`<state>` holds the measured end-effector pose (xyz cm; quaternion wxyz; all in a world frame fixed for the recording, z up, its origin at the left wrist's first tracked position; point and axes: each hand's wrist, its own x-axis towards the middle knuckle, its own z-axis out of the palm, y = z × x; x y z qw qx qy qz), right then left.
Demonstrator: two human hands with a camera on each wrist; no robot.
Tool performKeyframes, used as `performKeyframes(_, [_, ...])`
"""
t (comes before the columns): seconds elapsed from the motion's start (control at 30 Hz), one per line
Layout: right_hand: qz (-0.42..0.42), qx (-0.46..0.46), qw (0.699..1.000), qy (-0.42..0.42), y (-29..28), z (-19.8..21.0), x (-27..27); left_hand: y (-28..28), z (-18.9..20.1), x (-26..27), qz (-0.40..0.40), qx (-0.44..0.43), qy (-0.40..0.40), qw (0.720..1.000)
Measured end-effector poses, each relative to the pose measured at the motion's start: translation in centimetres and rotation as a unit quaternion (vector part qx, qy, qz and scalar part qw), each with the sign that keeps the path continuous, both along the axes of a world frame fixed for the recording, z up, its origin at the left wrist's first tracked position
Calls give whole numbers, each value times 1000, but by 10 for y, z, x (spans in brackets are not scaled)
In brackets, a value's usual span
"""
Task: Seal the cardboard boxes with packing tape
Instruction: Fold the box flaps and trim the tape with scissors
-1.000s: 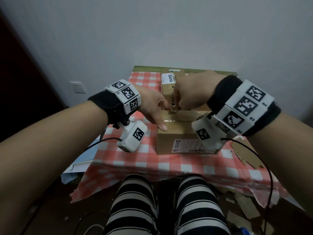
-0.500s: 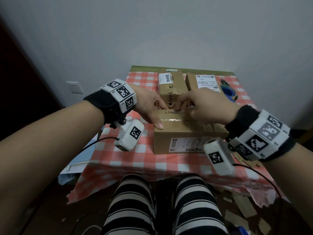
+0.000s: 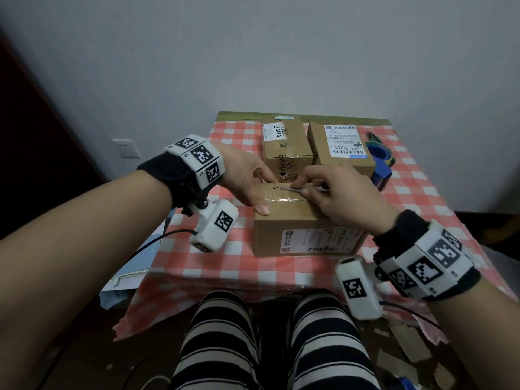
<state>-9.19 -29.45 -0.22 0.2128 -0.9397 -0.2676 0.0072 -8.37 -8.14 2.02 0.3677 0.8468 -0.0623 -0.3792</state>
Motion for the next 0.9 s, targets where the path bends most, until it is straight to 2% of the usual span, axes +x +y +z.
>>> performKeyframes(0.53, [14,73,996,54,-6,1,4,-2,2,-1,-1,2,4,1000])
performKeyframes(0.73, [42,6,997,71,-7,14,8,-1,1,-3,1,12,-4,1000])
performKeyframes(0.9, [34,-38,997,54,-1,24,5,-2,3,-5,-1,24,-16,1000])
